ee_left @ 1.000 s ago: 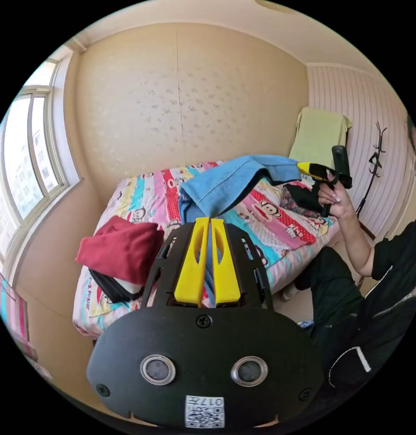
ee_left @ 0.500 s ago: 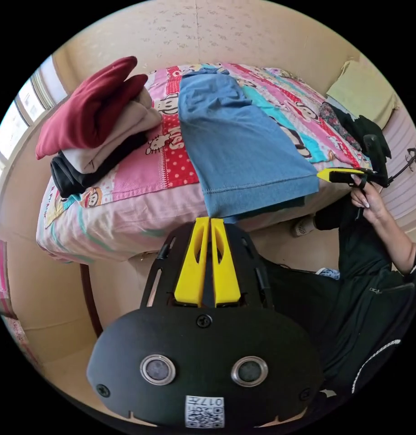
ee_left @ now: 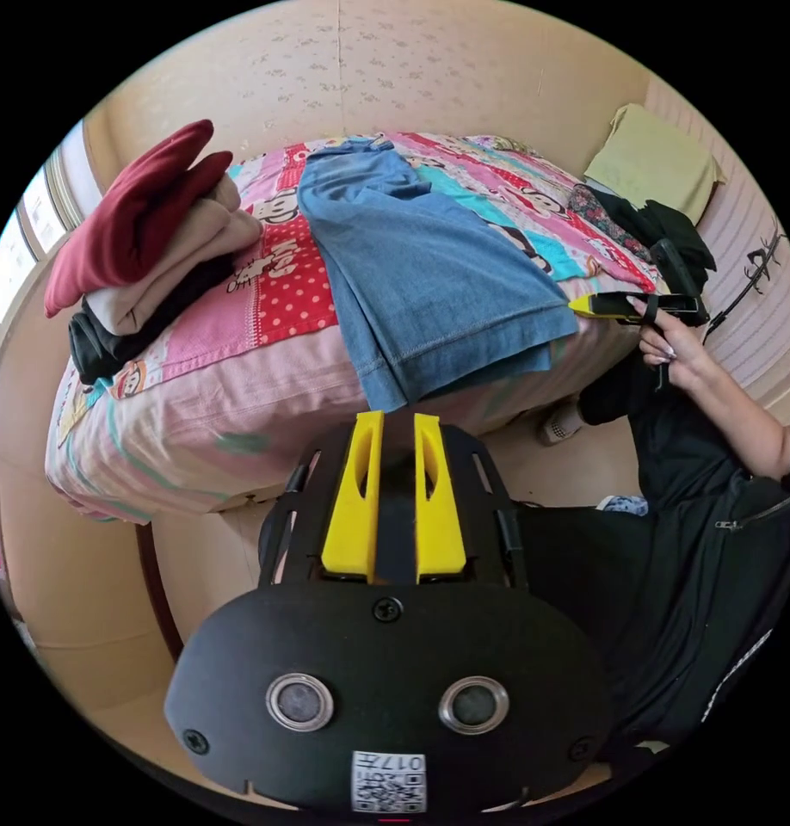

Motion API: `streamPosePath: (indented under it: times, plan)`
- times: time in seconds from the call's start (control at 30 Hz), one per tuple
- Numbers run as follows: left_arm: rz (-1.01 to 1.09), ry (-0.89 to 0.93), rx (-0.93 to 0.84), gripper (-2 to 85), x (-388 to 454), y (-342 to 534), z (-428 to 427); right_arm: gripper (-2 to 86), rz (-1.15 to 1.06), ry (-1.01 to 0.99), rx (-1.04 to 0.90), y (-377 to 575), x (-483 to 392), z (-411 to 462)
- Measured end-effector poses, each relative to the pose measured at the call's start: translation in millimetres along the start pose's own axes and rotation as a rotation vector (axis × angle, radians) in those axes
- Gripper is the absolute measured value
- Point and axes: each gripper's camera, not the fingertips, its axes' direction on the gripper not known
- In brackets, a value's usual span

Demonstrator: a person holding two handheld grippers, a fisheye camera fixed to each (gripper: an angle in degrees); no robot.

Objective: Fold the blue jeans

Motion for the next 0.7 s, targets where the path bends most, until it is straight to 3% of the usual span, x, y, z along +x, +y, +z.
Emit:
streamPosePath:
  times: [0.37,0.47,0.57,0.7]
  plan:
    - [-0.112,-0.227,-0.17,0.3,-11,-18,31,0.8,0.034,-0.075,0.028,22,12,-3]
    - [-0.196,-0.138,-0.158,-0.1,-30,-8,33,0.8,0.036,-0.083,0.029,27,13,-2]
    - [-0.285,-0.167,-0.179,-0.2,-42,4,28,0.8,0.038,-0.092,0.023,31,13,-2]
    - [-0.216,0.105,0.064,0.8,-27,17,-7,0.8,0.041,-0.101,0.022,36,13,-2]
